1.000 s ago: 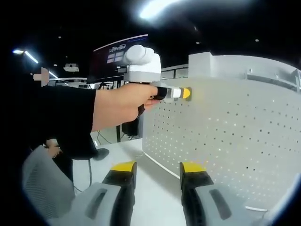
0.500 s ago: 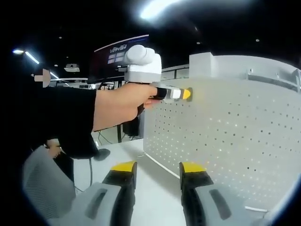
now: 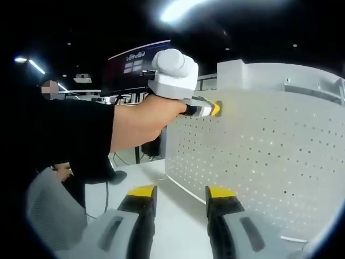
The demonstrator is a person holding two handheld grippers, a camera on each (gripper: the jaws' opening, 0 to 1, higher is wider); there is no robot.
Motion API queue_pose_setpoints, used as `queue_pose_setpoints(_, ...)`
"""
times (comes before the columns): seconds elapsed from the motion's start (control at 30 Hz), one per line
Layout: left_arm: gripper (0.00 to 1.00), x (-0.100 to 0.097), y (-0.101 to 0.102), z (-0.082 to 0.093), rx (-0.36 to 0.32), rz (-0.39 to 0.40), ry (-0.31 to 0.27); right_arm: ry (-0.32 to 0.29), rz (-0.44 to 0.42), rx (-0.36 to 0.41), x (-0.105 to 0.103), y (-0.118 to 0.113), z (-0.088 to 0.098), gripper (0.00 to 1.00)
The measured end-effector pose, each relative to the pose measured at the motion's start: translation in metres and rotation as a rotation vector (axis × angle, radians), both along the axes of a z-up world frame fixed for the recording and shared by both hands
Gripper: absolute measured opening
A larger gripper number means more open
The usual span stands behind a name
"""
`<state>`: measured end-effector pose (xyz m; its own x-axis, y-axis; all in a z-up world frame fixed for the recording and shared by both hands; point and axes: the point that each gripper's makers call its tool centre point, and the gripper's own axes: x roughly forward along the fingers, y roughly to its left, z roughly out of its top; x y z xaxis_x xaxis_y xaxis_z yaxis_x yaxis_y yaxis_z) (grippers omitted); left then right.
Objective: Insert the hook assembly into the mounting plate slot until the hook locks in place.
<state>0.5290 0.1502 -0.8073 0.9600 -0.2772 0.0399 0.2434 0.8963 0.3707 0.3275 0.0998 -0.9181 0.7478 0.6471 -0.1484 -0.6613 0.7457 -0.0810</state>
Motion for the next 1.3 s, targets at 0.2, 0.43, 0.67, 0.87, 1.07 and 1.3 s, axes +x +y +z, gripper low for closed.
queue_pose_setpoints(0.2,0.04,-0.001,0.003,-0.004,-0.19,-0.036,0.044,0.001,0.0,0.002,0.0,0.0,0.0,0.34)
queue_pose_setpoints(0.43,0.04,-0.004,0.0,-0.008,-0.145,-0.041,0.047,0.004,0.001,-0.001,0.0,0.0,-0.001,0.34)
queue_pose_setpoints(0.67,0.05,-0.006,0.002,-0.018,-0.141,-0.052,0.076,0.005,-0.001,-0.002,0.001,0.0,-0.002,0.34)
queue_pose_setpoints(0.87,0.11,-0.007,0.004,-0.025,-0.139,-0.059,0.09,0.007,0.0,-0.005,0.0,0.0,-0.003,0.34)
queue_pose_setpoints(1.07,0.16,-0.014,0.006,-0.024,-0.148,-0.081,0.09,0.006,0.001,-0.012,0.0,0.001,-0.003,0.34)
queue_pose_setpoints(1.3,0.27,-0.022,0.007,-0.021,-0.17,-0.101,0.099,0.001,0.0,-0.013,0.0,0.001,-0.002,0.34)
